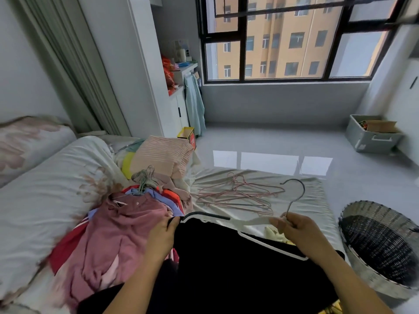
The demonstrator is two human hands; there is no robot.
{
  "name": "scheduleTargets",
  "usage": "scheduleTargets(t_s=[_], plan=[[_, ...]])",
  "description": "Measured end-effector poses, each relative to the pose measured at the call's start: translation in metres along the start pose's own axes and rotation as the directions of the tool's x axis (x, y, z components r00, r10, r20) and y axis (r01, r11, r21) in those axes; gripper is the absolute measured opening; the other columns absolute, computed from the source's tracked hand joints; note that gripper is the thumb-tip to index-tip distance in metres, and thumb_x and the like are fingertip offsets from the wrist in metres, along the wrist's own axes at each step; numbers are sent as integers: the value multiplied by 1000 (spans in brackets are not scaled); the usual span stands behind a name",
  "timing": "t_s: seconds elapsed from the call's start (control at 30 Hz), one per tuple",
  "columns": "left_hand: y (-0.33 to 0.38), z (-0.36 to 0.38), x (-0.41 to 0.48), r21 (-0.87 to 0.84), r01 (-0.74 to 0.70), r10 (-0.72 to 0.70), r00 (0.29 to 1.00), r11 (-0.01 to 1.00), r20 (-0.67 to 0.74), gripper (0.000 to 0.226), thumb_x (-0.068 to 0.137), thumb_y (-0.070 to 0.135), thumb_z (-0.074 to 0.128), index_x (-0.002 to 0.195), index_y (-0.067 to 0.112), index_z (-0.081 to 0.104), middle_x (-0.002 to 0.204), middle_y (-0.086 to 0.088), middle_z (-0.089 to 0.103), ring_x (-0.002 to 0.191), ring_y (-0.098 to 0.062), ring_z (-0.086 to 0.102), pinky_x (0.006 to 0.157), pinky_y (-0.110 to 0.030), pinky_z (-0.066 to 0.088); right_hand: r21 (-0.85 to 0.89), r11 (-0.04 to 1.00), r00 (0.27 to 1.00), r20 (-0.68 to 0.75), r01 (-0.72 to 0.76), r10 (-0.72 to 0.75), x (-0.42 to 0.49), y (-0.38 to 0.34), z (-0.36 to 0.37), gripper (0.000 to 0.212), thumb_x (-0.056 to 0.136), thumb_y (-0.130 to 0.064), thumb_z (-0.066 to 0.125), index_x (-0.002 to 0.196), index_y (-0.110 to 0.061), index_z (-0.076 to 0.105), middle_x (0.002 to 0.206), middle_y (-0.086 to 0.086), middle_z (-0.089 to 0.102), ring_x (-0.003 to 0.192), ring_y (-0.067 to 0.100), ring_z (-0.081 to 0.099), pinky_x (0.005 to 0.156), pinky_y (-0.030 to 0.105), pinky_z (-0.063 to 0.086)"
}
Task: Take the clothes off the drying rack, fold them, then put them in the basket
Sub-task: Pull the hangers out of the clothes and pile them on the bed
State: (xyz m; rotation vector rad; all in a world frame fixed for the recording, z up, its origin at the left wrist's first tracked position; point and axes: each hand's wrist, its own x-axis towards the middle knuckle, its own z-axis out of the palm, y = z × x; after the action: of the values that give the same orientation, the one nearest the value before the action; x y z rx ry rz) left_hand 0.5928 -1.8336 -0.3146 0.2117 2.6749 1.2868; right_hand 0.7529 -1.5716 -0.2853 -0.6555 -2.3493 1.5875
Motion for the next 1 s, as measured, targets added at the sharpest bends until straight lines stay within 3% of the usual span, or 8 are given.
scheduleTargets(t_s=[0.07,0.13,0.23,0.33,0.6,0.7,0.9,1.0], plan=[[-12,-10,-33,-109,72,-73,997,991,-5,22,97,17,45,82,14,61,106,-19,63,93,-25,54,81,-34,40,293,955,992,-104,-36,69,-24,-7,-11,38,88,-33,59,59,-13,43,42,-7,31,35,8,25,40,20,23],[-20,-14,-71,-175,112,-120,992,978,-31,32,98,15,43,68,22,49,101,-22,60,87,-21,47,75,-31,33,571,821,976,-185,11,115,-40,-11,-27,37,89,-37,52,62,-14,40,42,-6,26,33,7,18,36,17,16],[-9,-8,-114,-317,81,-70,997,945,45,24,98,22,44,80,17,60,96,-15,65,92,-25,54,82,-33,38,547,837,959,-226,-20,170,-63,-5,-32,37,94,-34,50,64,-13,42,41,-6,27,34,7,19,35,16,16],[30,-5,-151,-368,0,88,971,930,223,30,96,29,47,69,22,57,65,7,55,73,-16,50,72,-31,38,511,858,941,-260,-56,216,-92,13,-15,37,95,-34,50,66,-11,45,40,-7,28,33,7,20,34,16,17],[119,5,-221,-667,90,281,860,739,427,26,94,32,53,76,15,60,67,2,57,63,-11,54,62,-21,43,734,657,895,-395,172,207,-135,7,-37,35,99,-34,41,71,-14,46,42,-8,29,34,5,19,37,18,15],[170,17,-221,-673,-17,340,872,739,352,26,94,35,51,77,17,60,73,3,60,67,-8,57,66,-19,47,763,574,840,-494,297,223,-139,-2,-64,34,99,-37,40,72,-17,43,44,-9,31,39,6,23,39,18,21],[250,27,-165,-671,-326,417,908,666,-27,34,96,35,47,69,15,44,70,-1,44,70,-13,44,69,-28,37,800,291,736,-598,524,317,-135,-16,-137,38,98,-43,40,68,-19,42,43,-8,28,42,9,23,43,17,24],[257,44,-128,-600,-402,421,899,692,-116,35,96,34,47,66,15,41,67,0,40,69,-15,39,67,-30,32,796,251,718,-606,551,343,-124,-6,-167,39,98,-44,39,69,-19,41,43,-8,27,41,9,22,42,18,23]])
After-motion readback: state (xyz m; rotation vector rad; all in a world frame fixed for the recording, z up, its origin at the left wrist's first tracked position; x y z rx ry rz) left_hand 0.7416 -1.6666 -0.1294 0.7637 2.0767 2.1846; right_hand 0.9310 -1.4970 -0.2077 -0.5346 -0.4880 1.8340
